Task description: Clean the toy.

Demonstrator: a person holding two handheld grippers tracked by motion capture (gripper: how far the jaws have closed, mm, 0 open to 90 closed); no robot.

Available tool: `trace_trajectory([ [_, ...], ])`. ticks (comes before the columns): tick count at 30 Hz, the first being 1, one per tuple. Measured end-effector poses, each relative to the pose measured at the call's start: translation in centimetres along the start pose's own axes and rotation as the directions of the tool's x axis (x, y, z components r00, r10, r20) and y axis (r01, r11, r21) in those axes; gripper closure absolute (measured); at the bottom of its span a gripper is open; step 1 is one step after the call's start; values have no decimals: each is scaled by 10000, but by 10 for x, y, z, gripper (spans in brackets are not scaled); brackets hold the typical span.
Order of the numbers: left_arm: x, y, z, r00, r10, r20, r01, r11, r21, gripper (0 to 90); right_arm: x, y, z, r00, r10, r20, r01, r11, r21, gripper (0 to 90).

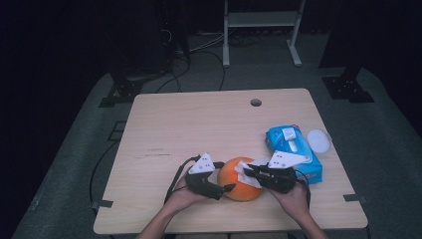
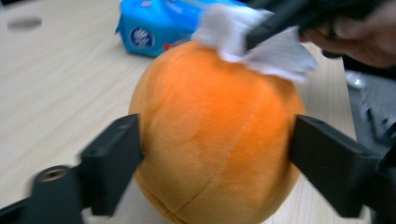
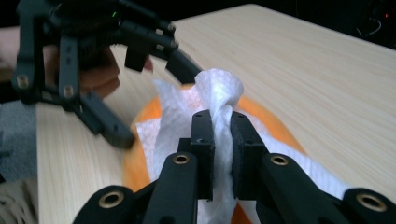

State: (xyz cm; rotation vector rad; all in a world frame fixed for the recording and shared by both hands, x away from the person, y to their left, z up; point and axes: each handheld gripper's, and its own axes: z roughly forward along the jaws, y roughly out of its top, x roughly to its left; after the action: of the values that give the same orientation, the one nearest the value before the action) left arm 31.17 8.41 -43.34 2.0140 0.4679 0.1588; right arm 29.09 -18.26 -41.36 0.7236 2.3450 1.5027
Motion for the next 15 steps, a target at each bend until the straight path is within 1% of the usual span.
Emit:
trace_trajectory([
  [1, 3, -1, 1, 9994, -324, 104, 323, 9994, 94, 113, 0, -1, 0, 10000, -27, 36, 26, 9999, 98, 803],
  [2, 6, -3, 3, 9980, -564, 281, 559, 9983, 190, 105, 0, -2, -1, 10000, 11, 40, -12, 9998, 175, 804],
  [3, 7, -5, 4, 9968, -689, 393, 682, 9975, 210, 113, 1, -2, -2, 9999, -58, 89, 57, 9998, 210, 804],
  [4, 6, -6, 4, 9973, -641, 354, 635, 9978, 165, 147, 2, -1, -2, 9998, -160, 151, 156, 9996, 246, 804],
  [5, 5, -5, 3, 9983, -545, 225, 541, 9984, 155, 215, 3, 0, -1, 9994, -234, 250, 227, 9993, 291, 803],
  [6, 5, -5, 3, 9983, -545, 225, 541, 9984, 155, 242, 3, 0, -1, 9994, -234, 250, 227, 9993, 291, 803],
  [7, 0, -2, 1, 9999, -158, 14, 158, 9998, 131, 275, 7, 1, -1, 9991, -277, 329, 270, 9994, 222, 804],
  [8, -2, -1, 1, 9999, 51, -90, -49, 9999, 162, 287, 8, 3, -1, 9991, -307, 281, 303, 9994, 148, 805],
  [9, -6, 1, 1, 9996, 243, -154, -241, 9996, 123, 293, 10, 4, -1, 9994, -297, 148, 297, 9996, -35, 805],
  [10, -9, 2, 1, 9986, 490, -198, -488, 9987, 123, 297, 12, 6, -1, 9996, -287, -85, 285, 9993, -227, 804],
  [11, -13, 4, 2, 9969, 747, -234, -743, 9971, 156, 299, 15, 8, -1, 9991, -257, -329, 245, 9990, -383, 803],
  [12, -17, 5, 3, 9945, 1006, -273, -1001, 9948, 202, 300, 18, 9, 0, 9983, -350, -466, 328, 9984, -461, 802],
  [13, -18, 5, 3, 9935, 1106, -275, -1099, 9936, 261, 301, 21, 11, 2, 9974, -495, -528, 469, 9977, -497, 802],
  [14, -19, 5, 4, 9931, 1138, -272, -1130, 9932, 288, 301, 22, 12, 3, 9972, -612, -434, 593, 9972, -445, 803],
  [15, -18, 4, 3, 9943, 1042, -211, -1036, 9943, 267, 301, 21, 12, 3, 9975, -643, -299, 632, 9974, -352, 804],
])
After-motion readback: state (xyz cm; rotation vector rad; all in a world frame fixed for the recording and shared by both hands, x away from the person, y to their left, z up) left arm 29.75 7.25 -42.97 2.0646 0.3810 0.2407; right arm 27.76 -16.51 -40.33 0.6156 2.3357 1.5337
